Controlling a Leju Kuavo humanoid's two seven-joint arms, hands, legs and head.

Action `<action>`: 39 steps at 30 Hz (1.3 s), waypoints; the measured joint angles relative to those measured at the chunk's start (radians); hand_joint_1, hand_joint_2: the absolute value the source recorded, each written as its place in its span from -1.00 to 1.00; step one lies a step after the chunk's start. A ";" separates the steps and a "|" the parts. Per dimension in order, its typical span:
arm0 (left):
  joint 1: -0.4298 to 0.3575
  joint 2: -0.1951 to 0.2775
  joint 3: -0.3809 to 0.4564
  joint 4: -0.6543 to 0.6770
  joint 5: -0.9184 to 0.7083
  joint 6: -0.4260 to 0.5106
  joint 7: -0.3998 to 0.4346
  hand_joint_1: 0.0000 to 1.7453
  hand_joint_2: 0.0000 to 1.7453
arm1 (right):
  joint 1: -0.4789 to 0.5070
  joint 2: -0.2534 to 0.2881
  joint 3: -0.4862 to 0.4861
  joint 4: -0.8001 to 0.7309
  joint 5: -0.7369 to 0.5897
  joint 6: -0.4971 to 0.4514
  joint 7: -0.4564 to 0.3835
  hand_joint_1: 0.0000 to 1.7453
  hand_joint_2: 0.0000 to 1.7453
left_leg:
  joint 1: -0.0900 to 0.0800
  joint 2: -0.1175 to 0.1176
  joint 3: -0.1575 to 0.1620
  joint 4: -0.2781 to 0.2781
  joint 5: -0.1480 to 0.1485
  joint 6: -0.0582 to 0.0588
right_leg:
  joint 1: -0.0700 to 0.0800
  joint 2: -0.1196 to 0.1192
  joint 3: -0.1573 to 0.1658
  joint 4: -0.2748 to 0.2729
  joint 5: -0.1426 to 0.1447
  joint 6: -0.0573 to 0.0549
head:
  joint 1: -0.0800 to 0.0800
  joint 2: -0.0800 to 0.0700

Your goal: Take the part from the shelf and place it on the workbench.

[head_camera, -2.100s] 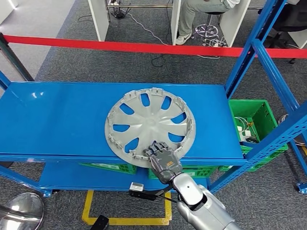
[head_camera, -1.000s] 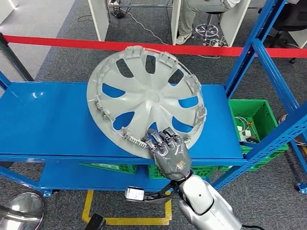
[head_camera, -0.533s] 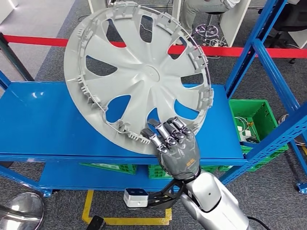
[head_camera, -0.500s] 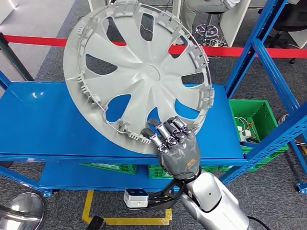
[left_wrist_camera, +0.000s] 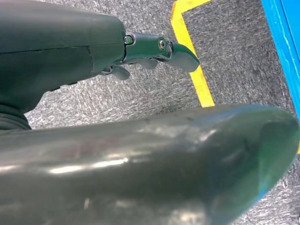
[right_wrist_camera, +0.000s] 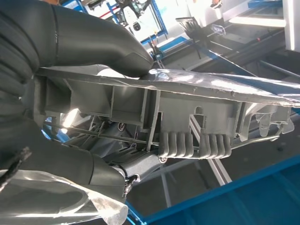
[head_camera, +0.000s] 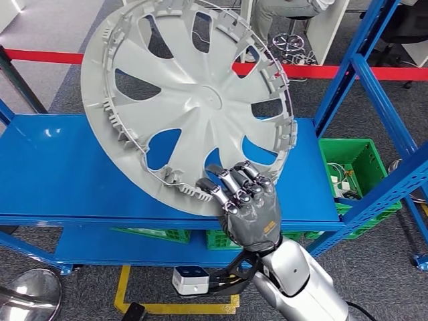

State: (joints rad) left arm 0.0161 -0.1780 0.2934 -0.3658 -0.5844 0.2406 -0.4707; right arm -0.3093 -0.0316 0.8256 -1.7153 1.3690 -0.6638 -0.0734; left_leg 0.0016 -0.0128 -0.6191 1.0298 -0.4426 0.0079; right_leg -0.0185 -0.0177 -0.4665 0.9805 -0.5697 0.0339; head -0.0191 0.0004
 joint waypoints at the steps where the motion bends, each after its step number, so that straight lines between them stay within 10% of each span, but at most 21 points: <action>1: 0.000 0.000 0.000 0.000 -0.003 0.000 0.000 -1.00 -1.00 | 0.000 0.000 0.000 0.000 0.002 -0.002 -0.001 1.00 1.00 | 0.000 0.000 0.000 0.000 0.000 0.000 | 0.000 0.000 0.000 0.000 0.000 0.000 | 0.000 0.000; 39: 0.001 0.005 0.000 0.002 -0.023 0.021 0.011 -1.00 -1.00 | 0.002 0.000 0.003 -0.001 -0.019 -0.006 -0.014 1.00 1.00 | -0.012 0.000 -0.001 0.003 -0.005 0.009 | -0.011 0.000 0.000 -0.005 0.003 0.011 | 0.000 0.000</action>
State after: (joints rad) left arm 0.0168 -0.1730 0.2938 -0.3639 -0.6073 0.2618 -0.4599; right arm -0.3076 -0.0317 0.8289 -1.7159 1.3498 -0.6695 -0.0877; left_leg -0.0107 -0.0130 -0.6201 1.0331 -0.4472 0.0172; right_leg -0.0291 -0.0178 -0.4662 0.9757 -0.5669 0.0450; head -0.0194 0.0004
